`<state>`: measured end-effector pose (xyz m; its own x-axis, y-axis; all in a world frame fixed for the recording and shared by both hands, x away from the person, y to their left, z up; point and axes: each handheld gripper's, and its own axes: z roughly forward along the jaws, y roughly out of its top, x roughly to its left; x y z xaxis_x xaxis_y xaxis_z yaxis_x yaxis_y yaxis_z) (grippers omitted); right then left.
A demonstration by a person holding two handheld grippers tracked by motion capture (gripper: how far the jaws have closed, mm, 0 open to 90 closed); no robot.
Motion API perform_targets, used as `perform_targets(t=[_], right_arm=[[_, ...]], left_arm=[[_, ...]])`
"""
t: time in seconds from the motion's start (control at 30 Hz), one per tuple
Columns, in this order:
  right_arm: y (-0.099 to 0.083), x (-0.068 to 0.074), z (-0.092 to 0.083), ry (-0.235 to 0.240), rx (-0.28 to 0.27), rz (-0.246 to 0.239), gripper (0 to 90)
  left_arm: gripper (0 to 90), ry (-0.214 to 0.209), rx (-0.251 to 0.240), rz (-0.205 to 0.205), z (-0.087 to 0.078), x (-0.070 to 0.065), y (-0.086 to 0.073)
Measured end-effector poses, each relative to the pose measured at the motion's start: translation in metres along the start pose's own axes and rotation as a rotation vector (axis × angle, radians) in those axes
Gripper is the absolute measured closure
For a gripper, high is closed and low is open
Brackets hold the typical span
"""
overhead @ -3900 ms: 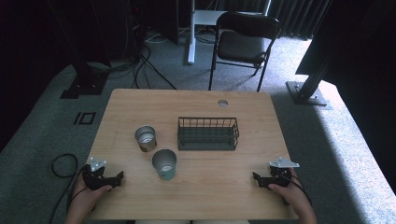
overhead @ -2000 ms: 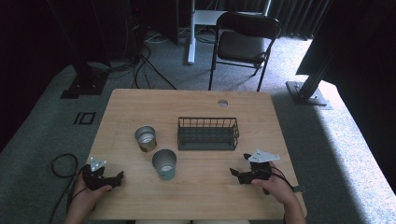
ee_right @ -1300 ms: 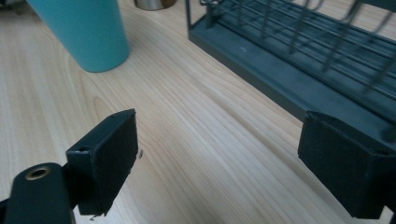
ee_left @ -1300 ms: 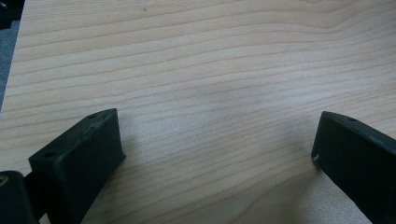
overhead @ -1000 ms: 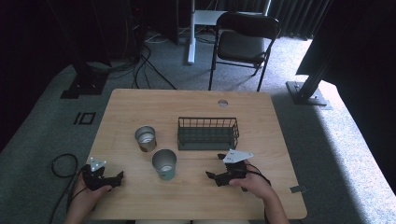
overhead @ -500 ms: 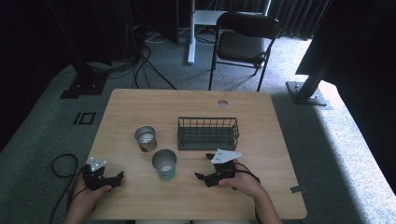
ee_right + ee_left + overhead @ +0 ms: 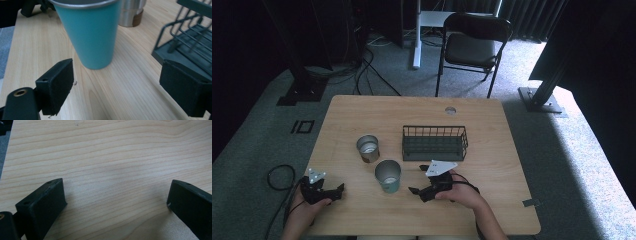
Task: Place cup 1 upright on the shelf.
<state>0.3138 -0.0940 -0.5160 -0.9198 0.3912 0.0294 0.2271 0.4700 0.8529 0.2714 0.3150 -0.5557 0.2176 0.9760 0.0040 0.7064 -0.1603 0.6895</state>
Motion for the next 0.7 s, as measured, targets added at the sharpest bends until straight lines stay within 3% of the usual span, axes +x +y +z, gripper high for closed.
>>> perform_targets(t=[0.7], right_arm=[[0.021,0.014,0.032,0.068,-0.018,-0.046,11.8]], left_arm=[[2.4,0.000,0.000,0.000,0.000,0.000,0.000]])
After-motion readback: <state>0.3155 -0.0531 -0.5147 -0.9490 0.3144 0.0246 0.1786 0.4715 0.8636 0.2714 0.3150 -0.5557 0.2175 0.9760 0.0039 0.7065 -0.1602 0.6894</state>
